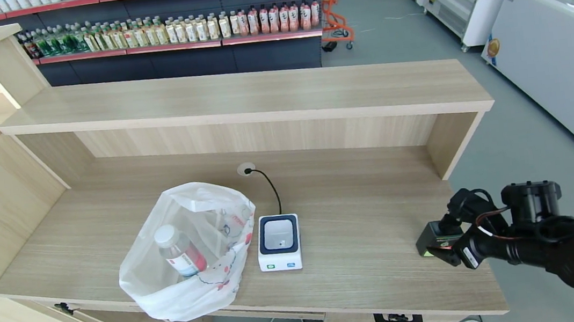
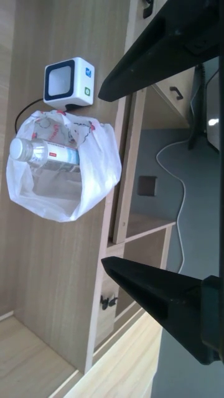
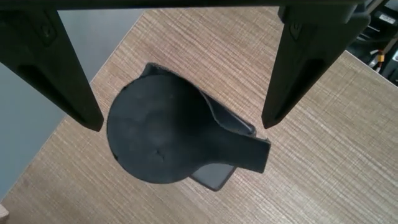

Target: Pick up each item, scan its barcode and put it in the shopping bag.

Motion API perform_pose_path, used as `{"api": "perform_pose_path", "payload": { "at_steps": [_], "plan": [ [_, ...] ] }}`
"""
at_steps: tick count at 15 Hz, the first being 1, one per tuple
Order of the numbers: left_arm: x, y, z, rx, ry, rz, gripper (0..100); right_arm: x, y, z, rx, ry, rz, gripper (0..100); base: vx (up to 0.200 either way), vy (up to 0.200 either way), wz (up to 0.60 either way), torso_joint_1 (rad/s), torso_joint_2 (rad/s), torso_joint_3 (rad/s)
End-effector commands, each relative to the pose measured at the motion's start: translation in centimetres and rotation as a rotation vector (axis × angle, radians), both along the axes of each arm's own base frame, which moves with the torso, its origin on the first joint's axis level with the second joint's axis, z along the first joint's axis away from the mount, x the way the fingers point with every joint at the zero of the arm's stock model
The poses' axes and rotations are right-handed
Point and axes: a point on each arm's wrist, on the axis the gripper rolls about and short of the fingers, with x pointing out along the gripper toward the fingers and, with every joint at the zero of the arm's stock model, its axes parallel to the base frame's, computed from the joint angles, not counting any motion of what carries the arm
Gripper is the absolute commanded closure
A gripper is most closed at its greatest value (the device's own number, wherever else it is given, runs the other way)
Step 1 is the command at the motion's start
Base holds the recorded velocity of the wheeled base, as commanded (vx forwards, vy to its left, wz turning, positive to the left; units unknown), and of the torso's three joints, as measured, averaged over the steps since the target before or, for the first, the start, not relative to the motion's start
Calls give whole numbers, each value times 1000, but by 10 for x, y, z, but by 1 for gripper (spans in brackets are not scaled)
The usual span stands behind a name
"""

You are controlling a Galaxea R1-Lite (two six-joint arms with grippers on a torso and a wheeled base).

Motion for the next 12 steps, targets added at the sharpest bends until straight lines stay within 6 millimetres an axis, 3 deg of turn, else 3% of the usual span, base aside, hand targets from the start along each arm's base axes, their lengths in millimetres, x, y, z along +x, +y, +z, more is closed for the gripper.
{"api": "perform_pose_path", "payload": {
  "at_steps": [1, 2, 3, 8, 12],
  "plan": [
    [0, 0, 0, 1, 0, 0, 0, 6, 4, -6, -1, 6, 13, 0, 0, 0, 0, 0, 0, 0],
    [0, 0, 0, 1, -2, 0, 0, 8, 7, -8, -1, 9, 22, 0, 0, 0, 0, 0, 0, 0],
    [0, 0, 0, -1, 0, 0, 0, 8, 8, -9, -1, 13, 25, 100, 0, 0, 0, 0, 0, 0],
    [0, 0, 0, -1, 0, 0, 0, 9, 14, -12, -1, 17, 44, 100, 0, 0, 0, 0, 0, 0],
    [0, 0, 0, -1, 0, 0, 0, 11, 13, 3, 11, -83, 34, 100, 0, 0, 0, 0, 0, 0]
  ]
}}
